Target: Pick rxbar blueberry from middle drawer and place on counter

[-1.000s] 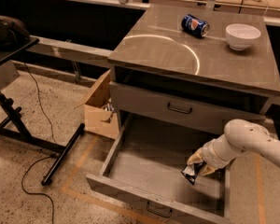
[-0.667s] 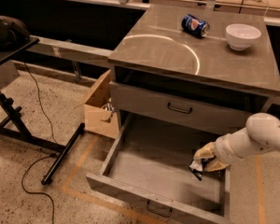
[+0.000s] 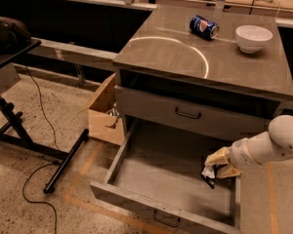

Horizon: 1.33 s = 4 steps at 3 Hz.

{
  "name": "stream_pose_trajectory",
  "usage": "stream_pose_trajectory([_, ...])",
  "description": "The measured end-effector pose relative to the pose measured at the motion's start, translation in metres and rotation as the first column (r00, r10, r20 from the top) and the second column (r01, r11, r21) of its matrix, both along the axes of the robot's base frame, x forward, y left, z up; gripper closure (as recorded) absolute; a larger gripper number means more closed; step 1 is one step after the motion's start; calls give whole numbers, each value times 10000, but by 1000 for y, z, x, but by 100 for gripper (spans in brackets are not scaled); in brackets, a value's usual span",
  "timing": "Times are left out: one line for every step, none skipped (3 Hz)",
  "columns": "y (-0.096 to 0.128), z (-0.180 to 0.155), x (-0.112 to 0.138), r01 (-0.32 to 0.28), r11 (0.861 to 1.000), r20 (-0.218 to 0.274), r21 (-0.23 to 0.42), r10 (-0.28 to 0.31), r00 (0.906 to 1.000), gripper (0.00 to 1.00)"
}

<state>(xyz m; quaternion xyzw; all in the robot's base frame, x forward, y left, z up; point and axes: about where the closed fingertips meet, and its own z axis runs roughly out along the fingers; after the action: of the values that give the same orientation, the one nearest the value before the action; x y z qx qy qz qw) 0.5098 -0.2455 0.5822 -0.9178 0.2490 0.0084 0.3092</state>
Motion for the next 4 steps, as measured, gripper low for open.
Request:
stream_pose_trajectory([-7,47,-14,-143,9980,477,622,113,9988,100])
stream_pose_trajectory([-12,103,-25,-201,9901,1218,1392,30,9926,100])
stream_pose_trajectory([-18,164,-22,161,9772,1969,2115,-587,9787,100])
stream_pose_trajectory([-25,210,-2,1027,9501,2398,2946,-1775,9545,100])
